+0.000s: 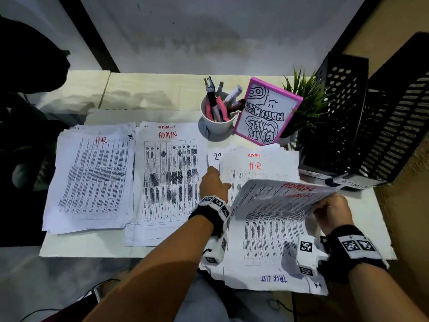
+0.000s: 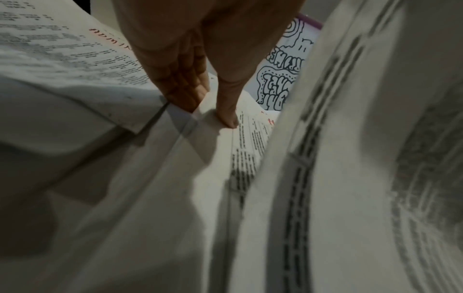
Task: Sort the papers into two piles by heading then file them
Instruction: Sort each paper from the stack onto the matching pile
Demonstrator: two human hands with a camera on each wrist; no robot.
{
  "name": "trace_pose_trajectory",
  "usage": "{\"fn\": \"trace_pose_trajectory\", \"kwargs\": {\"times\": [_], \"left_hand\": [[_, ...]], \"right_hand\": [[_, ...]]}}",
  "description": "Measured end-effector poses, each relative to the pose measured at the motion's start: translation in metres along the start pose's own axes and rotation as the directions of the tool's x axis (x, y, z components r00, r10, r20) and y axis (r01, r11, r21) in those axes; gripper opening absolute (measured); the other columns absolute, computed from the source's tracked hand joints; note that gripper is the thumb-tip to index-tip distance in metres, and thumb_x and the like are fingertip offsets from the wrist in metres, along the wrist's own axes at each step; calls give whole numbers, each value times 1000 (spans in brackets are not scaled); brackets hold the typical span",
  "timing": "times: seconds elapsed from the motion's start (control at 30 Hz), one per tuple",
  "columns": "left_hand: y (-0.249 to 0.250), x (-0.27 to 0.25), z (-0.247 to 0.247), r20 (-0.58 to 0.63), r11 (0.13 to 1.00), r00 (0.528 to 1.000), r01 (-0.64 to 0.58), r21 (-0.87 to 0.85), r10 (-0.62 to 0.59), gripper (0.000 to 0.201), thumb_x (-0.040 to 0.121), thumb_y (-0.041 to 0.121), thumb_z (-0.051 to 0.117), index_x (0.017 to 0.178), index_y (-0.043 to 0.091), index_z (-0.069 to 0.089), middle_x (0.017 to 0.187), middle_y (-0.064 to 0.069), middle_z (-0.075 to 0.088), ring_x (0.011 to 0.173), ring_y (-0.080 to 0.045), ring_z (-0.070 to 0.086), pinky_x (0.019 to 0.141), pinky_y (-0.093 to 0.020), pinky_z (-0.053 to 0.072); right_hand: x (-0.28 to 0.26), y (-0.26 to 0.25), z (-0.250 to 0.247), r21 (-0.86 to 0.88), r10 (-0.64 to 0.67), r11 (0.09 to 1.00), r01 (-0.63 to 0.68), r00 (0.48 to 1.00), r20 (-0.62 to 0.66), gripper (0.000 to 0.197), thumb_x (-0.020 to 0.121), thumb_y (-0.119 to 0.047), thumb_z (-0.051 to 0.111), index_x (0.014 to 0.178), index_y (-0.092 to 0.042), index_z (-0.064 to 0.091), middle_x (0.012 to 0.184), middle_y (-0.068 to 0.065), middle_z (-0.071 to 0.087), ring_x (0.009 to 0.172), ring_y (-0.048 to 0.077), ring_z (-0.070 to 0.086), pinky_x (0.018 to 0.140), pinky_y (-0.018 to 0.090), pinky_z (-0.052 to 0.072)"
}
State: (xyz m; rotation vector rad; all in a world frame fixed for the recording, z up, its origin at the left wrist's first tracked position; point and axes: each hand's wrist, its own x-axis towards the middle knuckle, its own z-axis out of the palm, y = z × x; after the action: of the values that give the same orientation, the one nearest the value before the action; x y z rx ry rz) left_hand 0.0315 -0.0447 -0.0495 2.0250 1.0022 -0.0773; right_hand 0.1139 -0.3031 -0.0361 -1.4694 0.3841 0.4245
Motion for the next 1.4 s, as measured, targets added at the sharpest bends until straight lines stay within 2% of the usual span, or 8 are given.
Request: {"fn": "trace_pose_trajectory", "kwargs": {"times": [0.07,0.2,0.27,0.5,0.73,0.9,1.07,1.4], "left_hand": [[-1,-1,-2,-30,999,1000,2,-40,-3,28,77,12,74,100,6,58,96,-14,67,86,-30,64,66,-27,42],[-5,-4,-8,-61,994,998,-37,-102,31,14,81,14,69,92,7,65,89,-9,69,82,-25,65,65,-23,43],[-4,-7,-11,-75,975,995,-75,-207,61,22,82,21,70,101,10,66,95,-5,69,91,-22,65,74,-26,50],[-1,-50,-65,141,700,972,-32,-714,188,65,77,73,43,118,25,56,115,7,64,98,-15,65,81,-33,52],[-42,-41,-112,-117,829,990,-133,-543,83,16,85,15,64,97,23,58,86,-2,66,76,-24,64,63,-35,55],[-90,16,-166,-205,879,973,-3,-476,-108,23,80,18,64,102,17,59,97,-9,68,88,-28,66,81,-49,56],[-108,49,-181,-254,959,959,53,-277,-126,26,83,20,67,105,7,60,98,-13,66,86,-30,64,69,-34,52],[-107,56,-146,-224,968,954,155,-195,-198,29,86,16,61,111,4,52,94,-16,61,71,-27,57,58,-27,48]], "right_hand": [[-5,-4,5,50,187,979,-200,964,190,69,75,28,43,34,-25,61,49,-21,61,51,-8,59,49,7,46],[-6,0,7,-17,-80,996,82,992,93,43,55,24,33,41,-5,61,52,-4,64,52,8,63,47,15,50],[-15,-12,18,93,15,995,-28,990,143,30,48,14,33,44,-1,58,51,6,59,50,19,58,45,18,47],[-19,-47,68,-8,-53,999,54,994,91,27,79,21,43,76,-2,57,53,-2,66,56,15,61,49,15,48],[-24,-52,142,-141,-45,987,76,976,212,16,82,6,61,82,-9,68,76,10,68,64,20,63,58,25,53],[-15,-32,121,-440,1,898,-1,1000,0,22,84,-14,69,103,-3,64,94,16,67,66,20,62,56,27,48],[-6,-12,82,-774,-90,620,-128,969,-232,58,75,-22,80,120,5,56,124,22,60,108,35,58,87,37,44],[3,2,67,-841,-205,525,-129,940,-272,28,73,-15,78,90,4,66,94,23,68,87,36,64,71,36,47]]}}
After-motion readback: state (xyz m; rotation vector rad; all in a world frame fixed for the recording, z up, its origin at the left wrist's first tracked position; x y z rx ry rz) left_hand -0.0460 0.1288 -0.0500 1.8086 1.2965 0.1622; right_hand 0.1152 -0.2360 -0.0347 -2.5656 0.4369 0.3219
